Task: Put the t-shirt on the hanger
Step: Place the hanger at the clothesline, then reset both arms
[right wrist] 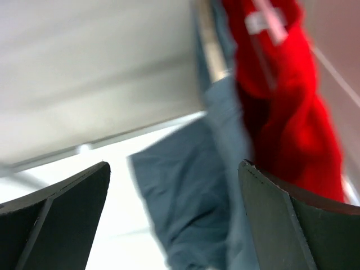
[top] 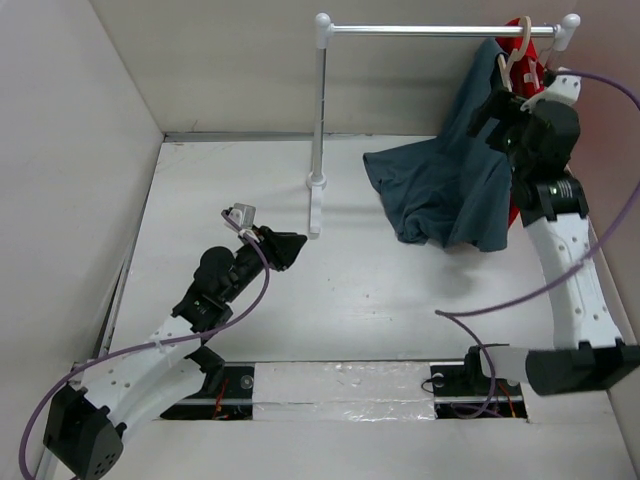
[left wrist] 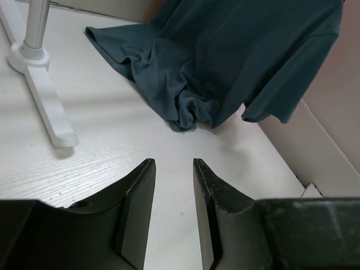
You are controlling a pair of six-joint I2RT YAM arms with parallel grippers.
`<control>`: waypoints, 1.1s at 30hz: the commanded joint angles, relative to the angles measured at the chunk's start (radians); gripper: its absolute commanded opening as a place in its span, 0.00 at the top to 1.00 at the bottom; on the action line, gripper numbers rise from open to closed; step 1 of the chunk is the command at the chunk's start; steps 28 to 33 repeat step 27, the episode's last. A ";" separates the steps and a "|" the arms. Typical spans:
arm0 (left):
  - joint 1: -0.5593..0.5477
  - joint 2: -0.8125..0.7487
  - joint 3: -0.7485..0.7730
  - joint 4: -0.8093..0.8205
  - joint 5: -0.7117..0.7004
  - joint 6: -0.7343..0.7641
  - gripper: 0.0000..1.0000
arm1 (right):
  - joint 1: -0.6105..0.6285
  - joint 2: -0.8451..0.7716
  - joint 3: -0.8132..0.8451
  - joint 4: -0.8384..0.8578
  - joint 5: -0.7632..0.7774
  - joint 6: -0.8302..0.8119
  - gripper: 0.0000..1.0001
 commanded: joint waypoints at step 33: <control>-0.001 -0.588 -0.167 -0.123 -0.242 -0.137 0.52 | 0.437 -1.096 -0.974 0.250 -0.419 0.221 0.00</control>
